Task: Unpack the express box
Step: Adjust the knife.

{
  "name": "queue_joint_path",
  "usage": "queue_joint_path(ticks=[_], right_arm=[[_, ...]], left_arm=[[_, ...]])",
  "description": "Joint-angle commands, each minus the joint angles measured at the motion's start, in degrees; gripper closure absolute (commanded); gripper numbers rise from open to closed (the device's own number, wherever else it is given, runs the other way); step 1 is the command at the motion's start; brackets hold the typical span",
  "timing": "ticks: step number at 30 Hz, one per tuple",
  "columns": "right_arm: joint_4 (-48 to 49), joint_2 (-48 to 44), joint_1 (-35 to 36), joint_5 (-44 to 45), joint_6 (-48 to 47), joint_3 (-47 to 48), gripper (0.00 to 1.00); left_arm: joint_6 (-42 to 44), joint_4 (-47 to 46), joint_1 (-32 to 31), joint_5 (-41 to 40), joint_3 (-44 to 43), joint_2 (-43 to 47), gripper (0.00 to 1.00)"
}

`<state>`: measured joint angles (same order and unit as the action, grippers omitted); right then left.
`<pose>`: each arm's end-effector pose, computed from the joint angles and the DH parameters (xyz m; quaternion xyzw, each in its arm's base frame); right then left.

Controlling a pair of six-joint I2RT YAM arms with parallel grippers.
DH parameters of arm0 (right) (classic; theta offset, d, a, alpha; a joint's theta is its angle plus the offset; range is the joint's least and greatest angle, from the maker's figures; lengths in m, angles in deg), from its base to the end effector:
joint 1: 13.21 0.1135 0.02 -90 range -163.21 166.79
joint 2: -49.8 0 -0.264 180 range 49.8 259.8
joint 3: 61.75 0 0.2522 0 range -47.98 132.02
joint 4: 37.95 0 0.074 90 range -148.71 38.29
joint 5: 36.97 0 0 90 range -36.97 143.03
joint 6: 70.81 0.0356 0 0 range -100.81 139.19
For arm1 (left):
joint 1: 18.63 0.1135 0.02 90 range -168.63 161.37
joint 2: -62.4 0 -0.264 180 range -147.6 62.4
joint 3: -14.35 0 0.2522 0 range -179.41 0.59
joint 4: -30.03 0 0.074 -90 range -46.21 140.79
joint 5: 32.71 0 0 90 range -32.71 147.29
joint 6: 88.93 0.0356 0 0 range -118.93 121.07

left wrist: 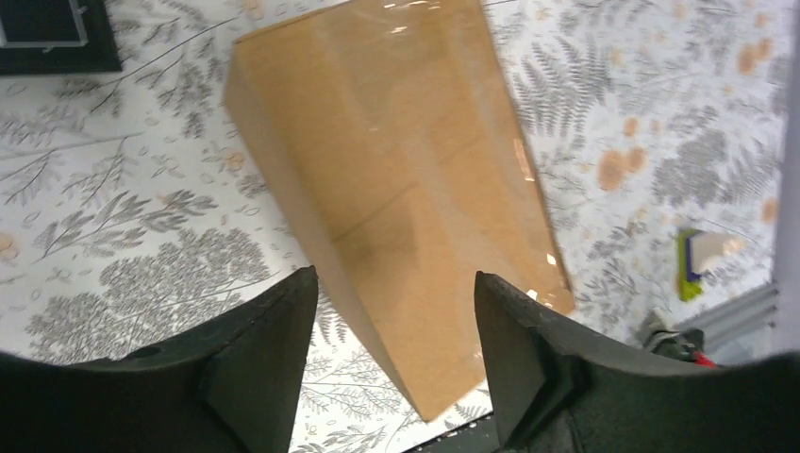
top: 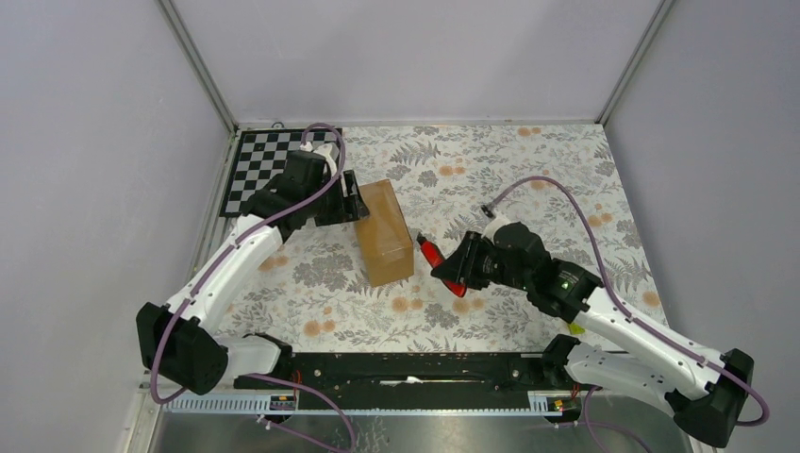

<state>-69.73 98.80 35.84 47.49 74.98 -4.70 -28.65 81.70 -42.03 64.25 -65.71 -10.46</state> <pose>0.1263 0.1508 0.3040 0.0228 0.8365 0.4574 0.3009 0.2465 -0.1114 0.3208 -0.0273 0.9203 -0.2228 0.3205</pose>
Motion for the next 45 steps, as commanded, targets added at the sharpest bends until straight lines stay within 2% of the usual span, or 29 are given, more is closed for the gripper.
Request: queue_joint_path(ticks=[1, 6, 10, 15, 19, 28, 45], right_arm=[[2.29, 3.08, -0.28, -11.24, -12.36, 7.72, 1.0], [0.26, 4.83, -0.28, -24.22, -18.63, 12.37, 1.0], [1.59, 3.76, -0.26, -33.82, -20.07, 12.88, 1.0], [3.43, 2.81, 0.38, -39.92, -19.8, 11.55, 1.0], [3.54, 2.24, 1.54, -40.96, -20.02, 11.33, 1.0], [0.49, 2.22, 3.59, -40.06, -22.49, 12.12, 1.0], [-8.99, 5.83, 5.32, -35.97, -29.48, 17.51, 1.0]], left_arm=[[6.15, -2.57, -0.16, 12.36, -4.87, 3.41, 0.32], [11.85, -6.86, -0.23, 26.88, -6.71, 7.87, 0.26], [15.46, -7.25, -1.12, 43.55, -9.04, 8.45, 0.27], [18.27, -8.13, -9.66, 53.04, -8.4, 8.38, 0.26], [19.64, -7.18, -16.27, 54.14, -6.27, 8.41, 0.27], [21.57, -4.43, -20.87, 56.6, -4.12, 7.72, 0.33], [23.49, -1.26, -27.73, 54.04, -2.5, 4.68, 0.62]])
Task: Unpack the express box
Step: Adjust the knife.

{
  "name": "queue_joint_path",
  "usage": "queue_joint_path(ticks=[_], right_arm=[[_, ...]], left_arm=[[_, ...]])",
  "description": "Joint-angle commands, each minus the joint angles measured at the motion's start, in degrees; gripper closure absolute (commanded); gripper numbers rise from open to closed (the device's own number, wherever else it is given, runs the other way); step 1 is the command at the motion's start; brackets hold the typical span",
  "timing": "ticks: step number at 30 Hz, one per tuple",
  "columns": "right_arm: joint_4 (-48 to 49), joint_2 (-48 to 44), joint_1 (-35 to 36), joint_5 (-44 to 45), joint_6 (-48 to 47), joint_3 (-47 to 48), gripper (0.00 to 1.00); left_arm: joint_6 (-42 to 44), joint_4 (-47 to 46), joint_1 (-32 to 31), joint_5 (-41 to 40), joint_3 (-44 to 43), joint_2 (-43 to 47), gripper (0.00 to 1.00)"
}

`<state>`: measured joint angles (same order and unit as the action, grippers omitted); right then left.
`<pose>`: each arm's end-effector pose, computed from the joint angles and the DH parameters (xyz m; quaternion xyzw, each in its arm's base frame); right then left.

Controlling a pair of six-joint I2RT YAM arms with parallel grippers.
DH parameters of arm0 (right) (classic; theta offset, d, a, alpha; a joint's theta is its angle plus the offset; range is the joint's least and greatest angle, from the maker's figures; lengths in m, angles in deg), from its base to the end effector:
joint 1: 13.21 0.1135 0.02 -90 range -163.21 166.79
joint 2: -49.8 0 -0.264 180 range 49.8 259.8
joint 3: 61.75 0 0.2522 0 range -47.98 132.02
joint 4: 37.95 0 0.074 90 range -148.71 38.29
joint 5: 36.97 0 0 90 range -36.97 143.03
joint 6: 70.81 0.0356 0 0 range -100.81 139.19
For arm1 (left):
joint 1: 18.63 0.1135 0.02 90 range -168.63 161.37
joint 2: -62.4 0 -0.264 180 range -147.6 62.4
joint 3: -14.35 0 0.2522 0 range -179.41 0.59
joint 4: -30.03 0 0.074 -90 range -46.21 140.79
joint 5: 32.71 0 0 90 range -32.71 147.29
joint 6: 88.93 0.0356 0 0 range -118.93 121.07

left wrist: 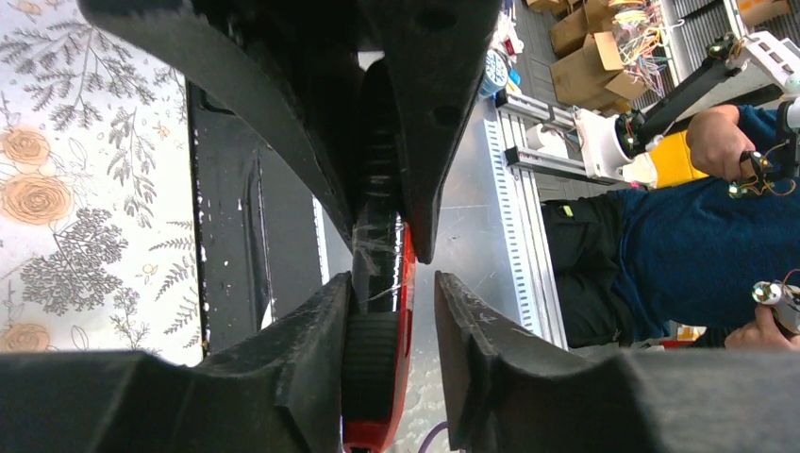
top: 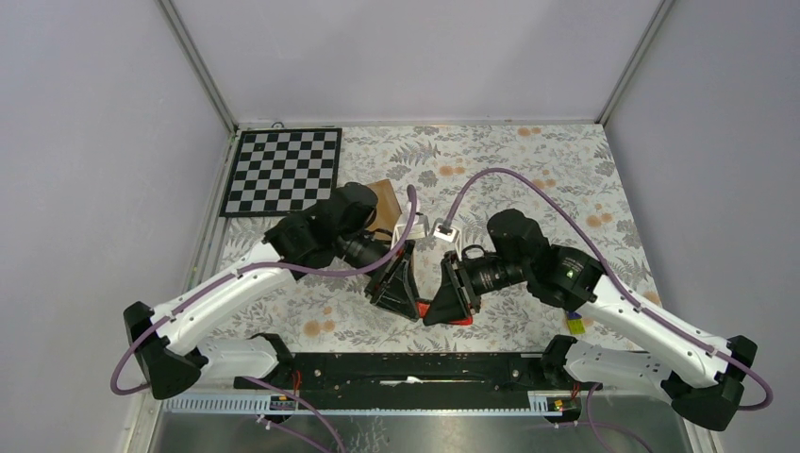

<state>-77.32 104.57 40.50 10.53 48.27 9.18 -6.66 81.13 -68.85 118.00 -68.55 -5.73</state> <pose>0.1002 0.1771 0.3598 -0.3609 0.7177 0.5662 0.1847 0.1292 -0.2037 0.3686 0.4916 0.6350 -0.5832 0.1223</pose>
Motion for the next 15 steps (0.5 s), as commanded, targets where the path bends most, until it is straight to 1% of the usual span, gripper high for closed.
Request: queue_joint_path(ticks=[1, 2, 4, 5, 6, 7, 8, 9, 10, 11, 12, 14, 15], right_arm=[[-1.71, 0.2, 0.7, 1.23, -2.95, 3.69, 1.0], [-1.79, 0.17, 0.69, 1.27, -3.04, 3.68, 1.0], [-2.01, 0.1, 0.69, 1.93, -3.04, 3.61, 1.0], [-2.22, 0.16, 0.71, 2.5, -3.17, 3.64, 1.0], [-2.7, 0.22, 0.69, 3.69, -3.23, 3.74, 0.91], [-3.48, 0.19, 0.69, 5.67, -3.4, 3.88, 0.7], [-4.32, 0.17, 0.69, 7.89, -3.5, 4.1, 0.43], [-5.33, 0.03, 0.65, 10.36, -3.6, 4.36, 0.25], [-6.42, -0.21, 0.69, 13.87, -3.53, 4.74, 0.13], [-7.48, -0.45, 0.69, 17.8, -3.25, 5.1, 0.04], [-8.26, -1.13, 0.69, 22.12, -2.74, 5.35, 0.01], [-9.22, -2.64, 0.52, 30.4, -0.2, 5.29, 0.0], [-9.29, -3.21, 0.16, 32.84, 1.33, 5.18, 0.0]], left_arm=[[1.42, -0.69, -1.09, 0.29, 0.45, -0.18, 0.67], [1.4, -0.62, -1.25, 0.34, 0.5, -0.44, 0.73], [1.06, -0.77, -1.28, 0.25, 0.38, -0.9, 0.92], [0.71, -1.13, -1.24, -0.15, 0.27, -1.06, 0.99], [0.55, -1.29, -1.27, -1.32, 0.19, -1.11, 1.0], [0.59, -1.38, -1.29, -2.42, 0.28, -1.06, 1.0], [0.56, -1.75, -1.25, -3.84, 0.51, -0.72, 1.0], [0.22, -2.43, -1.22, -5.53, 0.74, -0.31, 1.0], [-0.01, -3.3, -1.23, -7.9, 1.16, 0.28, 1.0], [-0.26, -4.07, -1.28, -10.66, 1.46, 0.9, 1.0], [-0.29, -4.55, -1.29, -13.4, 1.84, 1.42, 1.0], [-0.07, -5.24, -1.29, -20.0, 2.56, 2.49, 1.0], [0.48, -5.75, -1.29, -23.04, 3.32, 3.05, 1.0]])
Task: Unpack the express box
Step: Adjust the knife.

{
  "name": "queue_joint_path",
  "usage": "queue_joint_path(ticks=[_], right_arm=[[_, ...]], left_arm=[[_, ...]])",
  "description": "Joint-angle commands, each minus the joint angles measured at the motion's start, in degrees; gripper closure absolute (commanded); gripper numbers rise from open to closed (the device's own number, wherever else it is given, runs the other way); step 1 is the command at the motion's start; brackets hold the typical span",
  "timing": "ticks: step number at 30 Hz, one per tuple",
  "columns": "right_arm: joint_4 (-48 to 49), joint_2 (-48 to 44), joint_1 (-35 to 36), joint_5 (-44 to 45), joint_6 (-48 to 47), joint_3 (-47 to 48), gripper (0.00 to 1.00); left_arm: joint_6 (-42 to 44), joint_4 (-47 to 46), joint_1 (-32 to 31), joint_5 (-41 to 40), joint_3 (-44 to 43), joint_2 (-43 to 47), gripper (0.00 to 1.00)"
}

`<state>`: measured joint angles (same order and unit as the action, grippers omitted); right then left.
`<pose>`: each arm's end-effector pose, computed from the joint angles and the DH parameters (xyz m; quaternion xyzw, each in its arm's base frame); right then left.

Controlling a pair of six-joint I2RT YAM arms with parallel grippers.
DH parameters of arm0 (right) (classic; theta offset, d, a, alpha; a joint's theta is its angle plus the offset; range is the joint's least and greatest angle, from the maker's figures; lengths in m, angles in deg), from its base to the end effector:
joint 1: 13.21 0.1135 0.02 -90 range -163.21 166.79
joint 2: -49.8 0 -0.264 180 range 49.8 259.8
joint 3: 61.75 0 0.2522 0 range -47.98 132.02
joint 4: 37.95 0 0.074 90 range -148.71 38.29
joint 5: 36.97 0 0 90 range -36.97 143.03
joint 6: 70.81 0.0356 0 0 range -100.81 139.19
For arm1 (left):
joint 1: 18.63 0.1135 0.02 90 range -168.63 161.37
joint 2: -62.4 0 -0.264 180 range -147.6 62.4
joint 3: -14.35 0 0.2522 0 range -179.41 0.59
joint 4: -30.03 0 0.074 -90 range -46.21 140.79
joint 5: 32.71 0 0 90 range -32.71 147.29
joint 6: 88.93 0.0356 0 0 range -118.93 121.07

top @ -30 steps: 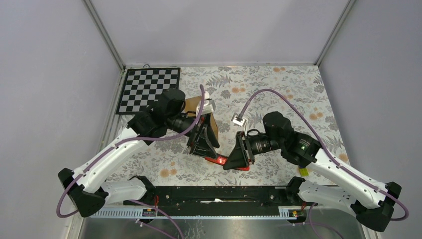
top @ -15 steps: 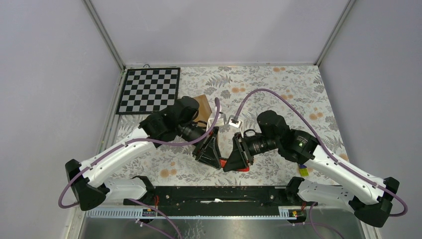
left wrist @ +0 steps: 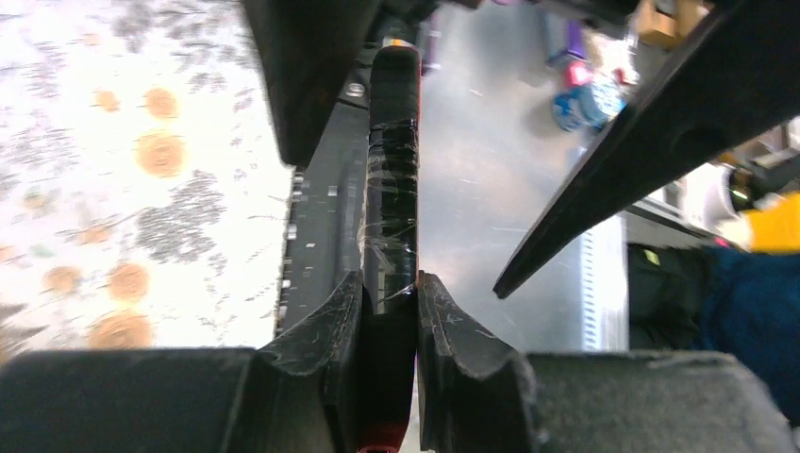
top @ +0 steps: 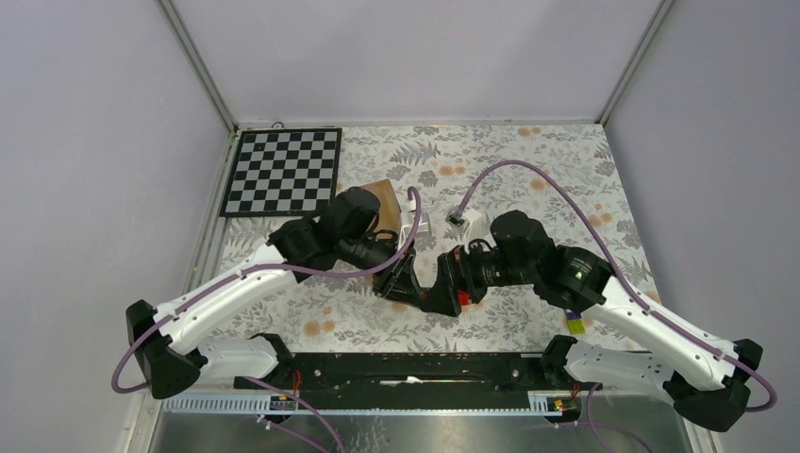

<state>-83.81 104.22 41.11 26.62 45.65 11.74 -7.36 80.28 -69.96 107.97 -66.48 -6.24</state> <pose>0.1034 0.1711 0.3629 -0.3158 0.7760 0.4788 0.2625 0.1324 -0.2096 0.3531 0.4716 0.6877 -0.5308 0.1515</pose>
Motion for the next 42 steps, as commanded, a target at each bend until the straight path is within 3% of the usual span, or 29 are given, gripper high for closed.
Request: queue_joint_path(ticks=[1, 7, 12, 14, 17, 20, 23, 28, 31, 37, 42], right_arm=[[-3.35, -3.19, -1.11, 19.38, 5.84, 2.77, 0.0], [-3.36, -3.95, -8.95, 19.37, 13.67, 3.24, 0.0], [-1.44, -3.43, -13.86, 11.12, 12.84, 4.77, 0.0], [-1.72, -2.42, -14.08, 8.52, 10.54, 6.71, 0.0], [-2.75, -1.67, -14.09, 5.25, 6.16, 9.97, 0.0], [-1.85, -1.21, -14.09, -3.69, 3.18, 10.67, 0.0], [1.02, -0.68, -14.11, -16.53, 1.65, 7.82, 0.0], [10.11, -3.78, -14.1, -30.6, 6.7, -1.51, 0.0], [8.74, -4.9, -14.1, -31.15, 6.39, -3.52, 0.0], [14.66, -3.44, -14.09, -33.11, 10.27, -8.18, 0.0], [7.36, -1.12, -14.13, -28.38, 5.17, -4.04, 0.01]], left_arm=[[1.73, -5.89, -0.17, -15.74, 2.16, 4.22, 1.0], [7.37, -20.02, -1.39, -32.87, 11.4, 12.03, 1.0], [23.93, -31.01, -7.25, -45.02, 19.0, 20.08, 1.0], [32.01, -32.06, -12.5, -49.47, 19.13, 21.23, 1.0], [46.5, -32.25, -26.39, -63.92, 20.41, 21.97, 1.0], [57.9, -34.15, -38.64, -76.43, 23.75, 21.99, 1.0], [66.74, -40.52, -42.97, -81.74, 28.57, 23.77, 1.0], [84.13, -55.81, -44.99, -85.6, 37.45, 25.48, 1.0], [86.64, -59.57, -45.13, -85.14, 38.64, 25.7, 1.0], [88.86, -58.56, -46.46, -84.05, 38.0, 24.83, 1.0], [88.85, -52.13, -48.08, -84.55, 36.32, 25.1, 1.0]])
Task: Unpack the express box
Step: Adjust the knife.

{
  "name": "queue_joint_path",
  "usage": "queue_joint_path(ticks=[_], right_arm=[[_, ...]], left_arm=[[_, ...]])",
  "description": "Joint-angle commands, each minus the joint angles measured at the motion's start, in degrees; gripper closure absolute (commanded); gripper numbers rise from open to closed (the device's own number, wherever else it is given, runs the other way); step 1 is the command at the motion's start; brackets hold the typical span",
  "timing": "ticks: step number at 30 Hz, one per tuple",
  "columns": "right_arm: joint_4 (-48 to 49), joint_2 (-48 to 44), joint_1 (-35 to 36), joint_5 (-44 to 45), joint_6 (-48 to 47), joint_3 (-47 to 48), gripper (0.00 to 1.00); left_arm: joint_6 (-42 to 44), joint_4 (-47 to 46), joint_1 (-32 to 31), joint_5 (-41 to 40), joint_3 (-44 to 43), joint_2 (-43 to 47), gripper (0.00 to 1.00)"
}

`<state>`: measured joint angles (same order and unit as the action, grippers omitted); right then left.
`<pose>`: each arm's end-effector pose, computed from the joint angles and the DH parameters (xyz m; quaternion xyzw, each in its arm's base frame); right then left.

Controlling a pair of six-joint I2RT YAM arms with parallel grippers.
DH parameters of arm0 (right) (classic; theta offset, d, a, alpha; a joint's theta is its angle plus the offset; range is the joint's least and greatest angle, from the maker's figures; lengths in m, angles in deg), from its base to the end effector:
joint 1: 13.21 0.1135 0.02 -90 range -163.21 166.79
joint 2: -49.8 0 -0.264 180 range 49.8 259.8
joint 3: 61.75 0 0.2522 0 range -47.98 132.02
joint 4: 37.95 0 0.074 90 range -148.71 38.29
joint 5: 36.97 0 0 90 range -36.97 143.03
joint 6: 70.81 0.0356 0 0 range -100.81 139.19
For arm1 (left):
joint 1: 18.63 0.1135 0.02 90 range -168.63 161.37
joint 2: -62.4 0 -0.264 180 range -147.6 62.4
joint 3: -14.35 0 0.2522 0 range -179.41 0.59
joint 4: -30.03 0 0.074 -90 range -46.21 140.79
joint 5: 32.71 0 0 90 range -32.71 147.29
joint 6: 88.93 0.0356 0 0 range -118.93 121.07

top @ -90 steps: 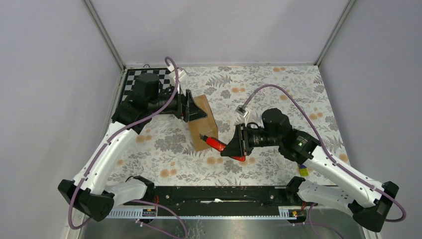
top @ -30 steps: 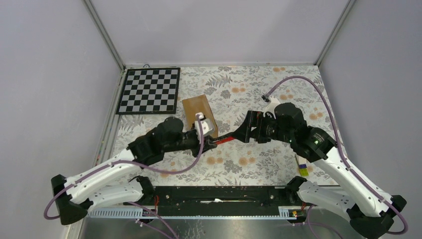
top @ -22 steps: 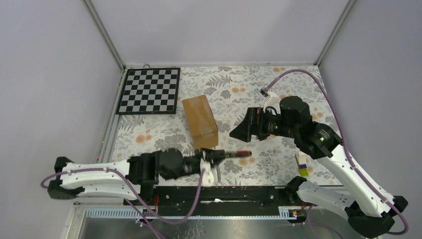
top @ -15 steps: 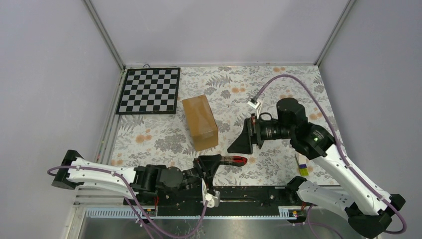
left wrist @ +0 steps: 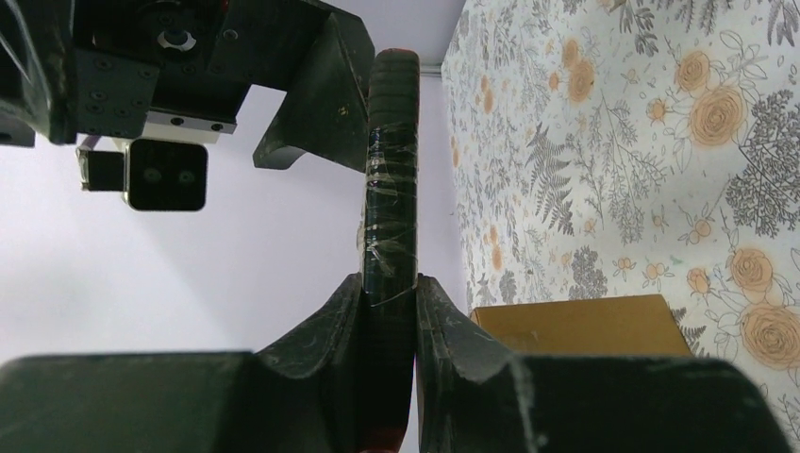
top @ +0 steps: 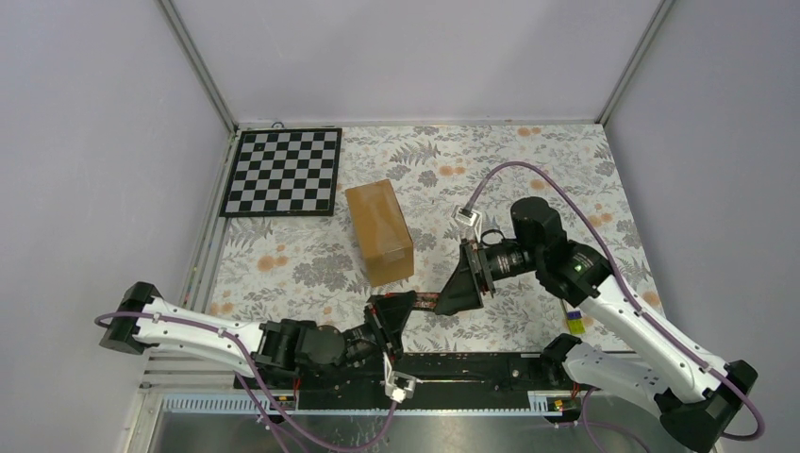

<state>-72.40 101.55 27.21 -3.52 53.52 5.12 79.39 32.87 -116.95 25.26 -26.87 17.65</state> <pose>0.1242 0.1448 0.3556 -0.3117 0.7029 0.6163 0.1702 -0.0085 -0.1885 0.2723 0.7107 0.2049 0.0912 0.6668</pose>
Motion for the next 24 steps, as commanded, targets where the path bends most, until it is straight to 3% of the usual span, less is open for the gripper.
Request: queue_joint_path(ticks=[1, 6, 11, 17, 24], right_arm=[[-5.24, 1.37, -0.22, 2.98, -3.38, 3.87, 0.01], [-10.69, 1.66, -0.19, 7.02, -6.14, 8.74, 0.0], [-11.74, 2.62, -0.25, 7.49, -7.14, 7.51, 0.01], [6.74, 3.21, 1.24, -4.49, 4.89, -2.3, 0.11], [18.5, 6.81, 7.12, -3.78, 12.76, -5.29, 0.29]], left_arm=[[1.76, -3.31, -1.43, -1.81, -3.3, 1.63, 1.0], [1.05, 0.12, -3.16, -2.71, -3.53, 2.72, 1.0], [1.27, -0.55, -4.06, -2.04, -4.25, 3.14, 1.0], [1.61, -4.68, -4.07, -1.89, -2.62, 3.66, 1.0], [1.66, -6.25, -4.07, -0.98, -2.03, 2.82, 1.0]])
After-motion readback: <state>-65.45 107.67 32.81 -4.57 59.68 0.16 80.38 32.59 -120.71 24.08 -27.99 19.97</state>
